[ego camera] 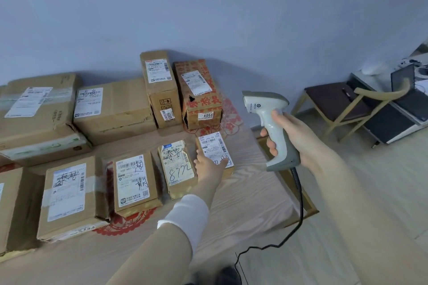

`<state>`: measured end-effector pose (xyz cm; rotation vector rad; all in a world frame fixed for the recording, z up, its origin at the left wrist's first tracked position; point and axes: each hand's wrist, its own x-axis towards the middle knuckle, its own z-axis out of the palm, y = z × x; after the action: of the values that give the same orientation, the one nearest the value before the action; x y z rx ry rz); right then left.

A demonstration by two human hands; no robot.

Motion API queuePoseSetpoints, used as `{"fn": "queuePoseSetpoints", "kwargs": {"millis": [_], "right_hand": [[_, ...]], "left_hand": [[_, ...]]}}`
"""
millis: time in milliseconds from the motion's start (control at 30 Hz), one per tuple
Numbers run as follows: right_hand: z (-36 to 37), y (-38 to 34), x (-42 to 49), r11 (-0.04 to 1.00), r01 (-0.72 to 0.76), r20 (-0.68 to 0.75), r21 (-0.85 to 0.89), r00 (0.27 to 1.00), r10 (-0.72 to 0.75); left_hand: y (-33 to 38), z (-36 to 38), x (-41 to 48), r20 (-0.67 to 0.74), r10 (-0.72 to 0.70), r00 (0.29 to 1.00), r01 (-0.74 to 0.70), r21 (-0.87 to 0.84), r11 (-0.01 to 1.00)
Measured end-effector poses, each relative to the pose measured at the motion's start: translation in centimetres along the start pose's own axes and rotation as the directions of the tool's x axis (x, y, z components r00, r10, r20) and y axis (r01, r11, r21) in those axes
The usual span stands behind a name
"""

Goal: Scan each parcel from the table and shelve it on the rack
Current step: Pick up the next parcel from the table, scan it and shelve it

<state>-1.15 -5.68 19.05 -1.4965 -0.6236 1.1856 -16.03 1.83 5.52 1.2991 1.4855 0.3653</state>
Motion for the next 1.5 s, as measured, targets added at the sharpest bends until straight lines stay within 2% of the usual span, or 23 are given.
{"fn": "queuePoseSetpoints", "kwargs": {"millis": [133, 233, 333, 433, 600, 667, 767, 933, 1000, 1100, 1167, 1267, 1400, 1500], "right_hand": [[-2.9, 0.4, 4.0, 0.999, -0.049, 0.100, -0.016, 0.994, 0.051], [-4.6, 0.6, 7.2, 0.995, -0.090, 0.169, -0.046, 0.981, 0.097], [-6.1, 1.5, 9.6, 0.990, -0.119, 0.245, -0.071, 0.960, 0.134], [-7.0, 2.3, 11.3, 0.985, -0.152, 0.310, -0.084, 0.935, 0.170], [-7.5, 3.1, 13.1, 0.979, -0.187, 0.344, -0.081, 0.917, 0.204], [-7.7, 3.2, 13.6, 0.978, -0.194, 0.352, -0.073, 0.913, 0.207], [-8.3, 3.2, 14.2, 0.975, -0.208, 0.346, -0.079, 0.911, 0.223], [-8.4, 3.4, 14.9, 0.969, -0.235, 0.333, -0.078, 0.910, 0.248], [-8.1, 3.5, 14.9, 0.969, -0.232, 0.334, -0.081, 0.910, 0.246], [-7.6, 3.6, 14.5, 0.970, -0.228, 0.343, -0.079, 0.908, 0.241], [-7.1, 3.5, 14.1, 0.971, -0.223, 0.349, -0.081, 0.906, 0.237], [-5.8, 3.0, 13.0, 0.974, -0.205, 0.366, -0.099, 0.902, 0.228], [-3.5, 1.7, 11.4, 0.977, -0.179, 0.370, -0.114, 0.905, 0.209], [-1.6, 0.2, 9.8, 0.982, -0.138, 0.359, -0.129, 0.917, 0.176]], "left_hand": [[-0.4, 2.4, 2.3, -0.111, -0.098, 0.989, 0.099, 0.000, 0.995], [-1.2, 3.9, 3.3, -0.189, -0.233, 0.954, 0.225, -0.068, 0.972], [-1.7, 5.3, 3.8, -0.244, -0.297, 0.923, 0.287, -0.074, 0.955], [-1.2, 6.4, 4.4, -0.301, -0.288, 0.909, 0.292, -0.034, 0.956], [1.3, 9.0, 4.8, -0.394, -0.210, 0.895, 0.308, 0.205, 0.929], [1.7, 10.1, 4.8, -0.413, -0.186, 0.892, 0.305, 0.243, 0.921], [1.8, 10.7, 5.1, -0.401, -0.185, 0.897, 0.290, 0.220, 0.932], [1.5, 10.6, 5.5, -0.300, -0.216, 0.929, 0.250, 0.079, 0.965], [1.3, 10.2, 5.3, -0.249, -0.237, 0.939, 0.263, 0.079, 0.962], [0.5, 9.6, 4.7, -0.215, -0.320, 0.922, 0.315, -0.060, 0.947], [-0.2, 9.4, 3.9, -0.217, -0.318, 0.923, 0.284, -0.175, 0.943], [-0.9, 8.6, 2.4, -0.201, -0.220, 0.954, 0.150, -0.314, 0.937], [0.0, 5.9, 0.7, -0.178, -0.076, 0.981, 0.002, -0.383, 0.924], [0.1, 2.8, -0.2, -0.211, -0.007, 0.978, -0.086, -0.430, 0.899]]}}
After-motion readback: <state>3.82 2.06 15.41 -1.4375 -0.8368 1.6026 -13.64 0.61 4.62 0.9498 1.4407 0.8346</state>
